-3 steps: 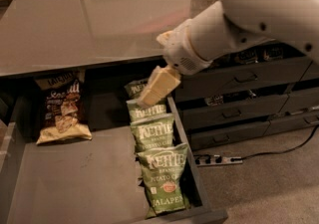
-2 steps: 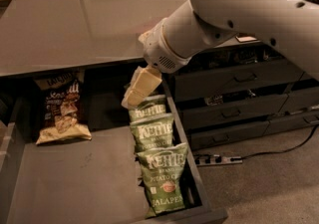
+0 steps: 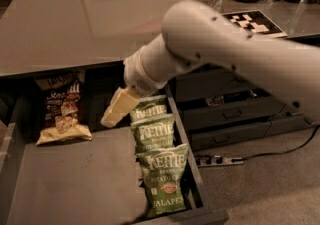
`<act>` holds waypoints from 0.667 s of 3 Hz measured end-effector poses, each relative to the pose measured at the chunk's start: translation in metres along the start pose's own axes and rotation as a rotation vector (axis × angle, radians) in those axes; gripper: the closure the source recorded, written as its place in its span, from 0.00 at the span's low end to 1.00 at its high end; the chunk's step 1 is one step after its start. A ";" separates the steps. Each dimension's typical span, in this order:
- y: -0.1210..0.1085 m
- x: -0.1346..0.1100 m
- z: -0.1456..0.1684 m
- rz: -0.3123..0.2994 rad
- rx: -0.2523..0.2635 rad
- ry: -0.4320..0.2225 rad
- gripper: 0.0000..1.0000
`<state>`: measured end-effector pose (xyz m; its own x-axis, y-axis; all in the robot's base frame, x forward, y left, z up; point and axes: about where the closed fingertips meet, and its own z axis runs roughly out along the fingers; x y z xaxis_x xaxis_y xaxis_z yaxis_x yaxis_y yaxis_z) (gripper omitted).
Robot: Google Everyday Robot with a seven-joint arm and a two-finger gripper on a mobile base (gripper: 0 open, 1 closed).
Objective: Pick brown chip bag from top drawer and place on counter
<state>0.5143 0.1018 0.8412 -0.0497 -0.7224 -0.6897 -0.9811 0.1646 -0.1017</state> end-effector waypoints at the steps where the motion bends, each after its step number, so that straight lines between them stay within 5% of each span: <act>1: 0.017 0.019 0.056 0.132 0.017 0.000 0.00; 2: 0.023 0.028 0.088 0.217 0.086 -0.012 0.00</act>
Offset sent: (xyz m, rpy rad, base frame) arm 0.0478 0.0697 -0.0810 0.2507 -0.0903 -0.4658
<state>0.5066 0.1441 0.7564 -0.2552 -0.6561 -0.7102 -0.9280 0.3725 -0.0107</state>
